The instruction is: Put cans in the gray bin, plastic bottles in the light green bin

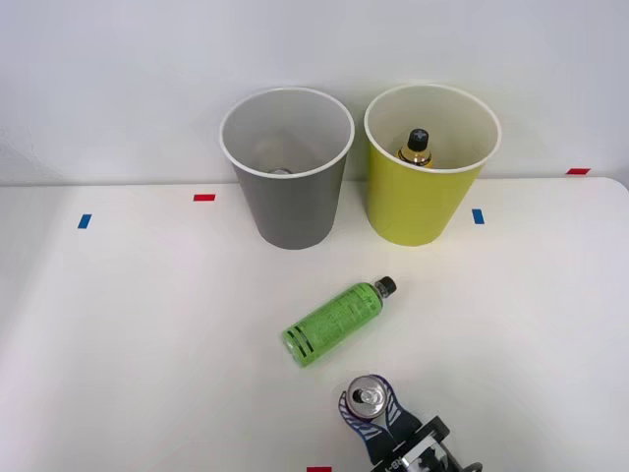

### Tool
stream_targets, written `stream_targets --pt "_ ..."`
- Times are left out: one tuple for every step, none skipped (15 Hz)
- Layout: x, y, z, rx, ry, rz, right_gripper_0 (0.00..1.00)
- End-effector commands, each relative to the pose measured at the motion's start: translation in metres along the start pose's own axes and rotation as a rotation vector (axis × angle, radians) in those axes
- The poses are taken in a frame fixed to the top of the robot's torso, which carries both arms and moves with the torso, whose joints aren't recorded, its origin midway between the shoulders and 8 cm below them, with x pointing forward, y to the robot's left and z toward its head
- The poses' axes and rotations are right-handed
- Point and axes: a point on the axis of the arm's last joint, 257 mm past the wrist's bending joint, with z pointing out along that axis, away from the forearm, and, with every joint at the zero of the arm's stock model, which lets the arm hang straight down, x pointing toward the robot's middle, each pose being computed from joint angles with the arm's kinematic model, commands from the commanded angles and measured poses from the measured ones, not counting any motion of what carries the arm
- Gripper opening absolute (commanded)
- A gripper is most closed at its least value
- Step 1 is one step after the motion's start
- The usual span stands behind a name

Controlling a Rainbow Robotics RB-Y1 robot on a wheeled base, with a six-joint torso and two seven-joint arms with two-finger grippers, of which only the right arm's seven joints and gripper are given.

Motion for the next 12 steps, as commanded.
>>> stream_targets --pt "-0.007 -0.003 -0.006 0.027 -0.023 0.013 0.0" --pt "-0.012 -0.008 -0.008 0.03 -0.03 0.009 0.0" --pt "-0.019 -0.015 -0.008 0.034 -0.043 0.003 0.0" --pt "-0.03 -0.024 -0.006 0.037 -0.065 -0.005 0.0" --pt "-0.037 -0.03 -0.004 0.037 -0.08 -0.011 0.0" --pt "-0.046 -0.037 -0.004 0.036 -0.094 -0.013 0.0" --pt "-0.053 -0.044 -0.002 0.038 -0.107 -0.016 0.0" --pt "-0.062 -0.049 0.002 0.034 -0.112 -0.012 0.0" --pt "-0.073 -0.052 0.008 0.027 -0.116 -0.01 0.0" --pt "-0.087 -0.058 0.017 0.025 -0.124 -0.008 0.0" --pt "-0.101 -0.062 0.025 0.024 -0.127 0.005 0.0" --pt "-0.111 -0.066 0.031 0.028 -0.129 0.012 0.0"
